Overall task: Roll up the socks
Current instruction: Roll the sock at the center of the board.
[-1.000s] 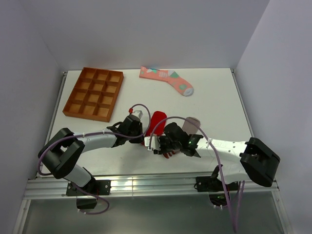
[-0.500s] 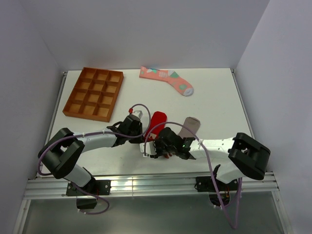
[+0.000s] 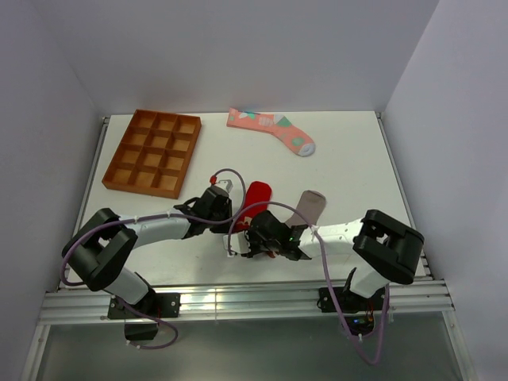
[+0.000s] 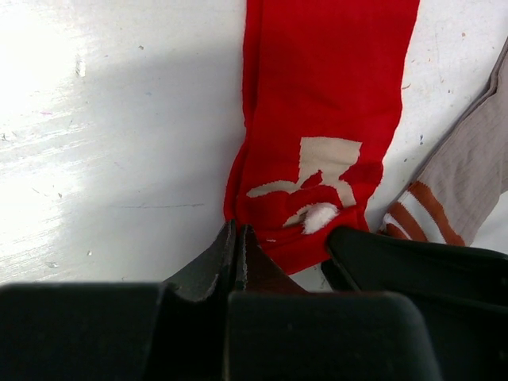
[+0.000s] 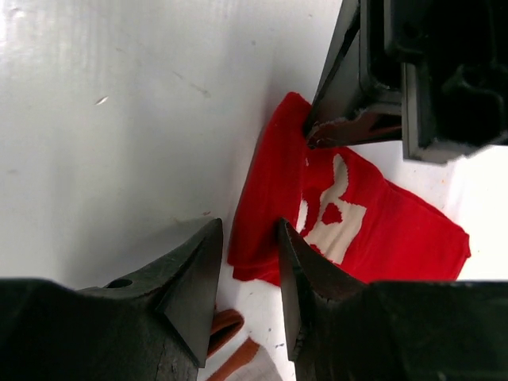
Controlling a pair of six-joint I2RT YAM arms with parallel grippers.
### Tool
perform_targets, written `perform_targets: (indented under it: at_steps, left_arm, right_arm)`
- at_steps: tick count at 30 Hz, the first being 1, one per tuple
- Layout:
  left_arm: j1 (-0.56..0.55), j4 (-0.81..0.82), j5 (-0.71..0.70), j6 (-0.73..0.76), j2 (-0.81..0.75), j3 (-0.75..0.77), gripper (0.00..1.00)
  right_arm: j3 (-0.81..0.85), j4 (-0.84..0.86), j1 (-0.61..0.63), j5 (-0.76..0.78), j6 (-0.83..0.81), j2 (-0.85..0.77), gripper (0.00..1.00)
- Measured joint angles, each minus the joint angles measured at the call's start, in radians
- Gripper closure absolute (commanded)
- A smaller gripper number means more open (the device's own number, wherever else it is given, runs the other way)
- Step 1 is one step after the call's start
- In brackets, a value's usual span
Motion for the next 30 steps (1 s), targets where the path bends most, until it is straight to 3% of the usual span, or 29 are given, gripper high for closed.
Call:
perform_targets:
  at_steps: [2,5,12,22,30]
  left_arm:
    - [0.000,-0.005,0.000,0.000,0.000,0.005,1.00]
    - [0.002,-0.011,0.002,0.000,-0.001,0.009,0.99]
    - [0.016,-0.029,0.019,0.000,-0.006,0.026,0.91]
    - [0.028,-0.048,0.029,-0.100,-0.058,0.050,0.82]
    - [0.039,0.079,0.033,-0.203,-0.080,0.018,0.58]
  right_arm:
    - [0.006,0.011,0.000,0.015,0.000,0.016,0.59]
    - [0.020,0.018,0.000,0.042,0.002,0.032,0.75]
    - [0.068,-0.036,0.000,0.066,0.035,0.040,0.88]
    - [0.199,-0.307,-0.088,-0.123,0.119,-0.018,0.95]
    - [0.212,-0.425,-0.203,-0.242,0.116,-0.044,0.96]
